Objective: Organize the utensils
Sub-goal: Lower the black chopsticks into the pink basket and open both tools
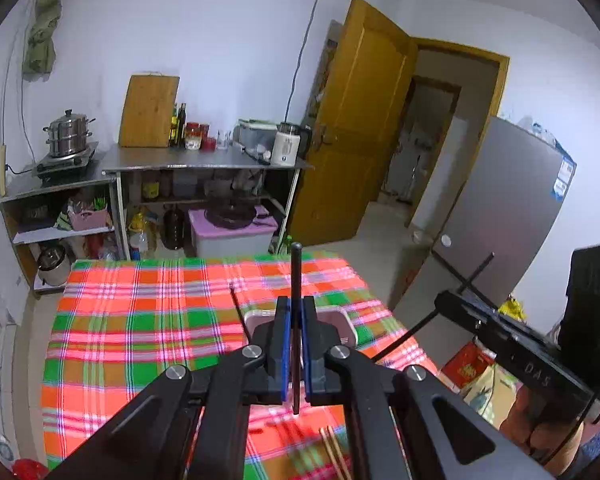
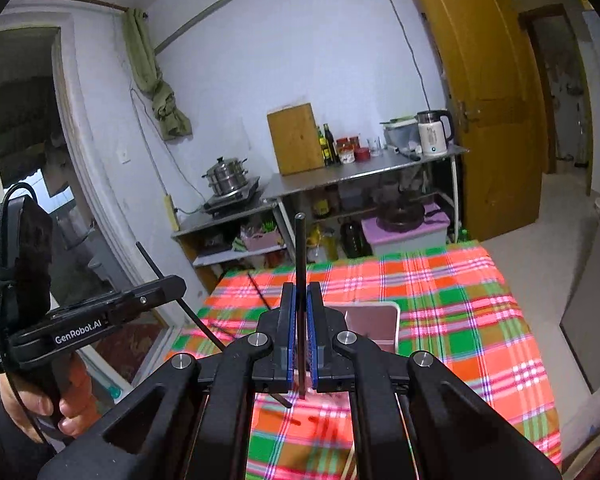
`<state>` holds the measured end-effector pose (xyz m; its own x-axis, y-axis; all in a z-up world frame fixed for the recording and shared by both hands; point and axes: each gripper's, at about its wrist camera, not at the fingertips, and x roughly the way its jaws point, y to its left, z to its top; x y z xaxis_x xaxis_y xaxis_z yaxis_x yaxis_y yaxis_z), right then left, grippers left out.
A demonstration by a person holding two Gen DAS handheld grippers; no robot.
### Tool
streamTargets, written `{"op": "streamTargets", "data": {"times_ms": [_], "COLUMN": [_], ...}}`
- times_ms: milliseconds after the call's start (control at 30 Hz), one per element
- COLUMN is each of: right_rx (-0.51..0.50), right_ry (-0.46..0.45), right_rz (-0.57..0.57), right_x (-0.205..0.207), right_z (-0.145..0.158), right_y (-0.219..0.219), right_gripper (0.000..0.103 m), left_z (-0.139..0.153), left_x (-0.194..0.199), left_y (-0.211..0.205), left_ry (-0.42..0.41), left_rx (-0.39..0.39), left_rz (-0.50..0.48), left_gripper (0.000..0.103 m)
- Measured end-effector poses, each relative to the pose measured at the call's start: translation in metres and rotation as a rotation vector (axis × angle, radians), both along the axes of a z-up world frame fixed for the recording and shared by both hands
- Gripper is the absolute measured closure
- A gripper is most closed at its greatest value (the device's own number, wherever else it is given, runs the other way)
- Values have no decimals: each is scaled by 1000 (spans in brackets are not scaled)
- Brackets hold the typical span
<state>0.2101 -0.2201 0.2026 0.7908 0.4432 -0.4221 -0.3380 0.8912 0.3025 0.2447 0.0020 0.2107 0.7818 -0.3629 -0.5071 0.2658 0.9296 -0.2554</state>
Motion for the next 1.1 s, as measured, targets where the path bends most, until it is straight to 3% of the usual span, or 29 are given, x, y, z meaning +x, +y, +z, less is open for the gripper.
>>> {"op": "streamTargets", "data": {"times_ms": [233, 700, 1100], "right_rx": [10, -50, -107], "right_ry": [-21, 30, 117], "right_rz": [-34, -51, -3], "right_x": [24, 61, 81], "right_z": [5, -30, -64], "right_y": [0, 19, 38], "right_gripper": [98, 98, 98], "left_z": [6, -53, -88], "left_x": [30, 77, 91], "left_y": [-1, -3, -6], "left_ry": [-18, 85, 144], "left_rx": [-3, 2, 44], "left_rz": [16, 31, 6], "left_gripper": [99, 99, 98]}}
